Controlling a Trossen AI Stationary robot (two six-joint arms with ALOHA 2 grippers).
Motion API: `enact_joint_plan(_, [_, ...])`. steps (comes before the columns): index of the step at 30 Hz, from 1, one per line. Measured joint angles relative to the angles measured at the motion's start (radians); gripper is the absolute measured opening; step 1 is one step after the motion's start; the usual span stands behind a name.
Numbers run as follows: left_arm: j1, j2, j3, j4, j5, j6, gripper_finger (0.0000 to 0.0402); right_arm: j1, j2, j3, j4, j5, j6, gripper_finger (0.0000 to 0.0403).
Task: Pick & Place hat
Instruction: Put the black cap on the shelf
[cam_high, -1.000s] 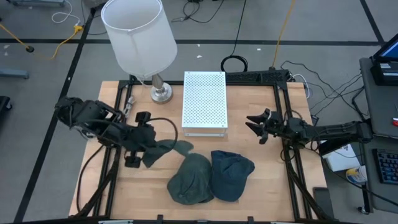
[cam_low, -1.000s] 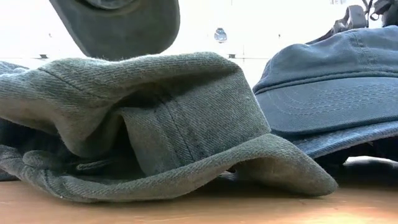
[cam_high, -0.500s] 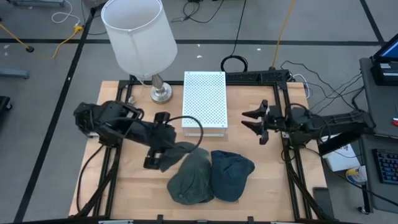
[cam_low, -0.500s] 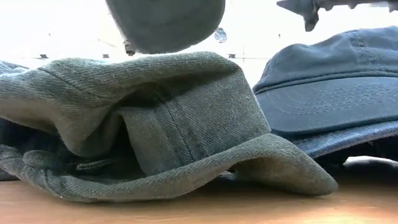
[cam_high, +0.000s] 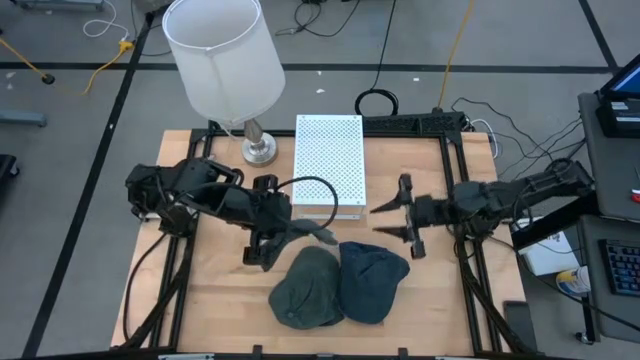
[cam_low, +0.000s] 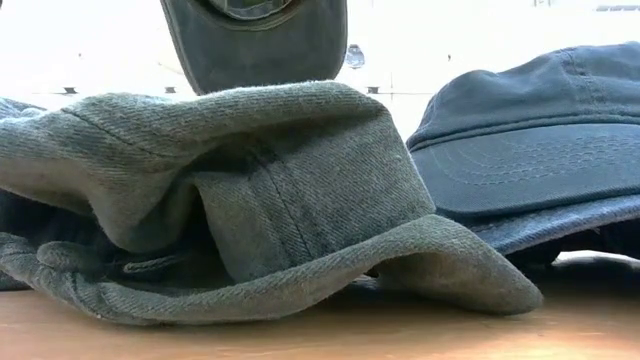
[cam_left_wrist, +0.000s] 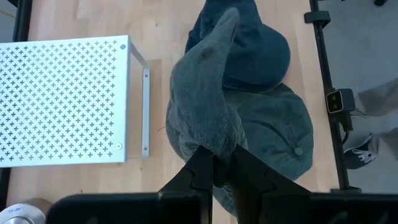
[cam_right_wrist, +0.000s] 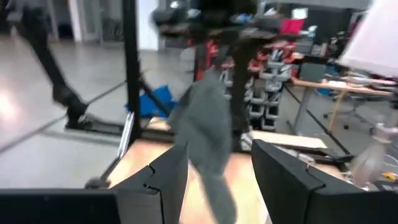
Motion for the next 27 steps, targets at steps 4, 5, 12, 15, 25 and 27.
enact_joint_plan(4, [0.006,0.0,0.0,0.001,0.002,0.011,0.0026,0.044,0.088,-0.001,-0.005,0.073,-0.017,0.0169])
enact_joint_plan(5, [0.009,0.0,0.0,0.0,0.004,0.012,0.0026,0.049,0.111,-0.001,0.007,0.094,-0.02,0.0169])
enact_joint_plan(12, [0.012,0.0,0.0,0.0,0.008,0.024,0.0026,0.06,0.259,0.0,0.119,0.176,-0.016,0.0169])
enact_joint_plan(15, [0.012,0.0,0.0,0.0,0.011,0.024,0.0026,0.067,0.311,0.0,0.171,0.18,-0.008,0.0169])
enact_joint_plan(25, [0.008,0.0,-0.001,0.0,0.042,0.02,0.0026,0.066,0.441,0.0,0.335,0.258,-0.012,0.0169])
enact_joint_plan(27, [0.004,0.0,-0.001,0.0,0.042,0.021,0.0026,0.065,0.454,0.0,0.356,0.259,-0.011,0.0169])
